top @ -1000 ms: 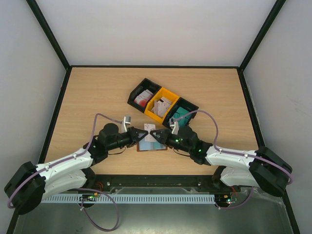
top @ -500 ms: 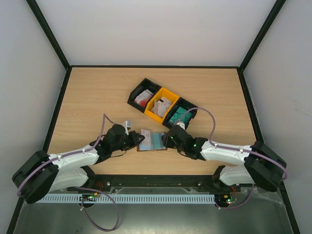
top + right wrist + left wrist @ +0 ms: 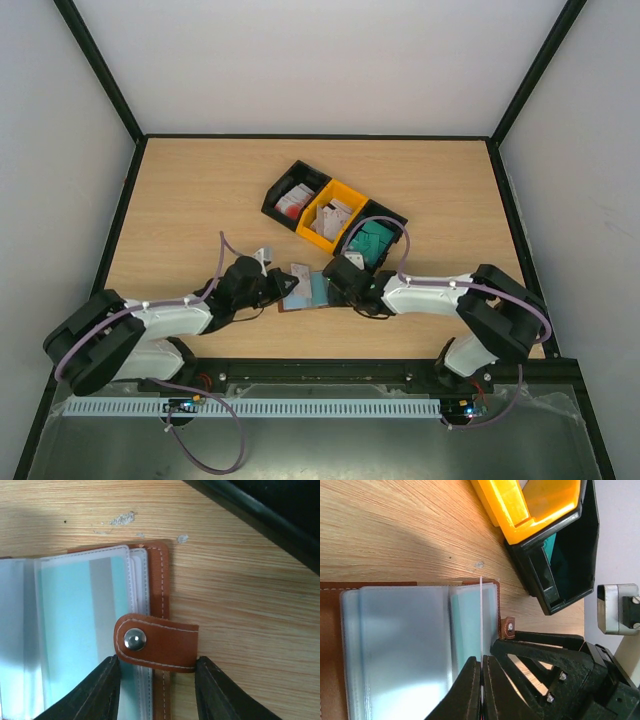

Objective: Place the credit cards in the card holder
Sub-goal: Insert the credit card into the card holder.

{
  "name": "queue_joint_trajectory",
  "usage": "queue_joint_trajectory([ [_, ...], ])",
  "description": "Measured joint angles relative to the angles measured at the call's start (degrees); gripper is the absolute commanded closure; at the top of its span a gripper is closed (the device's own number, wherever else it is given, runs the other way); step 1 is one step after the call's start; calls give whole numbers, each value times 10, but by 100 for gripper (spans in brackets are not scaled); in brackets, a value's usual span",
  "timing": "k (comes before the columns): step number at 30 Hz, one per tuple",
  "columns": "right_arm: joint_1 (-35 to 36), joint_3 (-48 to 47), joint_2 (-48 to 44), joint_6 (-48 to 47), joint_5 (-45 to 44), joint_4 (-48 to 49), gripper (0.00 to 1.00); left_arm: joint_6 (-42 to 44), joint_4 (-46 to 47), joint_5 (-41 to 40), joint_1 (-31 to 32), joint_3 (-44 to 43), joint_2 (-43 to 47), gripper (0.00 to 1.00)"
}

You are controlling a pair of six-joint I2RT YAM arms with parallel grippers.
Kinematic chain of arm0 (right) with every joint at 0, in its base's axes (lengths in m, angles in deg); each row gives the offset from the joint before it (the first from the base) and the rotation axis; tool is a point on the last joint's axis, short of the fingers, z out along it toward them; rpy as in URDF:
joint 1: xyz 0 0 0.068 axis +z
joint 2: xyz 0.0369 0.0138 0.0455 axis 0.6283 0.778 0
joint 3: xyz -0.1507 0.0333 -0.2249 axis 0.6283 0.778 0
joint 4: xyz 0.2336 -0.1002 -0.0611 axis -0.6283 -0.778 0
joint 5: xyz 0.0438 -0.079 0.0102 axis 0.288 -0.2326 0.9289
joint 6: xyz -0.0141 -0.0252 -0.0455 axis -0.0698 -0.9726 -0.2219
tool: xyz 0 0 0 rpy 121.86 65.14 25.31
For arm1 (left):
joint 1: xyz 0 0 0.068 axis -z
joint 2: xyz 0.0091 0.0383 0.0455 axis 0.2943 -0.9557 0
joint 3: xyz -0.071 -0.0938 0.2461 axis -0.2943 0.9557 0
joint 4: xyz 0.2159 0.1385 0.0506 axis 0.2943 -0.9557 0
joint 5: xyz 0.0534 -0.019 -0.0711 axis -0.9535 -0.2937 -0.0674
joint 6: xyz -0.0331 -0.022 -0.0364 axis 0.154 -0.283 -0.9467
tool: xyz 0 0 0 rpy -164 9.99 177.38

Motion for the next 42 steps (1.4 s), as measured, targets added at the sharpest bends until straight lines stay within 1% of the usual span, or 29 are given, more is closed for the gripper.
queue_joint_trajectory([
  [6,1,-11,12,2,-6,-9,70,-14,41,-11,0,23,-25,97],
  [10,1,-11,13,4,-5,-10,72,-21,58,-14,0,32,-47,98],
  [18,1,-13,13,4,5,-11,73,-44,133,-5,0,53,-80,98],
  [24,1,-13,13,4,7,-11,73,-61,175,-3,3,70,-82,97],
  [35,1,-13,13,7,9,-10,73,-65,198,-7,12,71,-74,98],
  [42,1,-11,13,9,11,-5,74,-66,217,-9,25,71,-128,97],
])
